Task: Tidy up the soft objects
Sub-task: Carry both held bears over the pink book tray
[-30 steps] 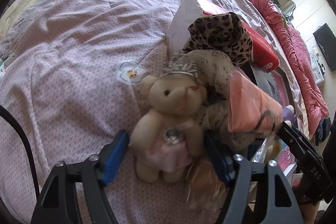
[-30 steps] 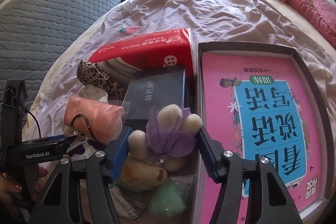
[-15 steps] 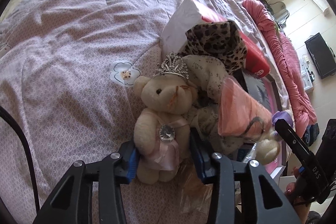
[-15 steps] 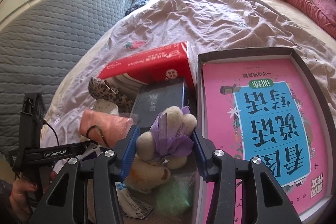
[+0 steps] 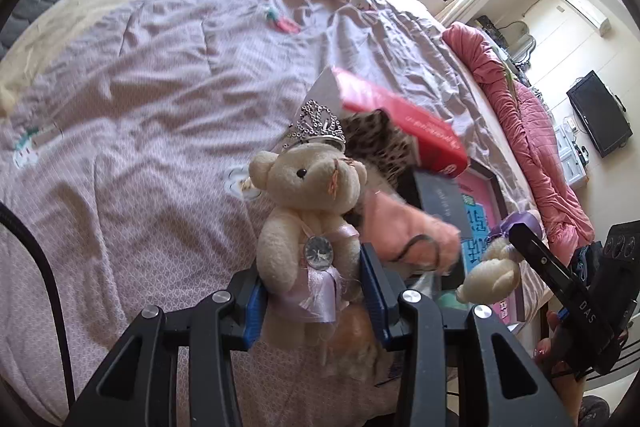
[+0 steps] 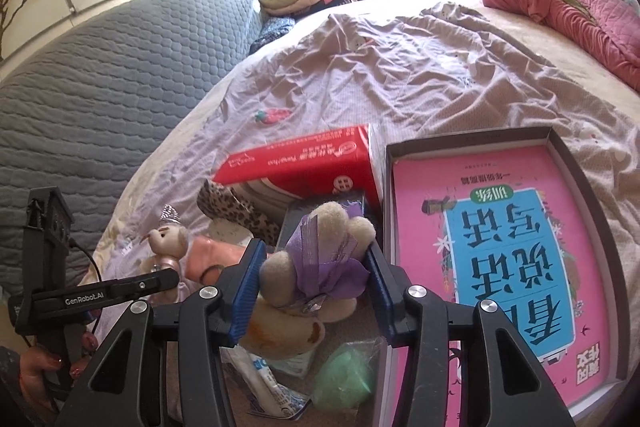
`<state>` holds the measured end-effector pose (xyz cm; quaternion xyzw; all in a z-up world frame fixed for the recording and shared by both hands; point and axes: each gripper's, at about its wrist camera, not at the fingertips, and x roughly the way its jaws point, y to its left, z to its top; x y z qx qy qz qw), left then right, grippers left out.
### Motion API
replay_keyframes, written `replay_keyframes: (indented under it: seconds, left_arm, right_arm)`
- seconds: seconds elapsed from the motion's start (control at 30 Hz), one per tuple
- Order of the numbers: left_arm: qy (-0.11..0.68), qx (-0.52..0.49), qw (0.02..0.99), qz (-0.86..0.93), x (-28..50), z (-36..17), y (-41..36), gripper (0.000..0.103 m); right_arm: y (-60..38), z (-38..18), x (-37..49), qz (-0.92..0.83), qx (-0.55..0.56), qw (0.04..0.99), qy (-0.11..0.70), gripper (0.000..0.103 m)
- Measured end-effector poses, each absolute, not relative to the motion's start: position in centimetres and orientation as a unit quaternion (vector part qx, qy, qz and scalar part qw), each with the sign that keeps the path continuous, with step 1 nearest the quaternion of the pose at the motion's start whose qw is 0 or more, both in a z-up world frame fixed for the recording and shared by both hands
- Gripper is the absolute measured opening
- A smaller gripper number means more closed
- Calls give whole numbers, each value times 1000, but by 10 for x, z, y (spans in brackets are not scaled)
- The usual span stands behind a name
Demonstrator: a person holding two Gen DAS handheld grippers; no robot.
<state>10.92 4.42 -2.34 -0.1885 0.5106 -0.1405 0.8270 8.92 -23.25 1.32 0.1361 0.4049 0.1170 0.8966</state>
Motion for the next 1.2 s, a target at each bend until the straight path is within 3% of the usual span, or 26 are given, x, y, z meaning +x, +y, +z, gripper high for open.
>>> replay_keyframes:
  seconds: [0.57, 1.2]
  left_arm:
    - [484, -133, 840, -206, 124, 38, -50, 42]
    - [541, -25, 791, -284, 103, -8, -204, 42]
  right_arm:
    - [-306, 49, 66, 58, 176, 912, 366, 50]
    - [-404, -5, 25, -61, 181, 873, 449, 51]
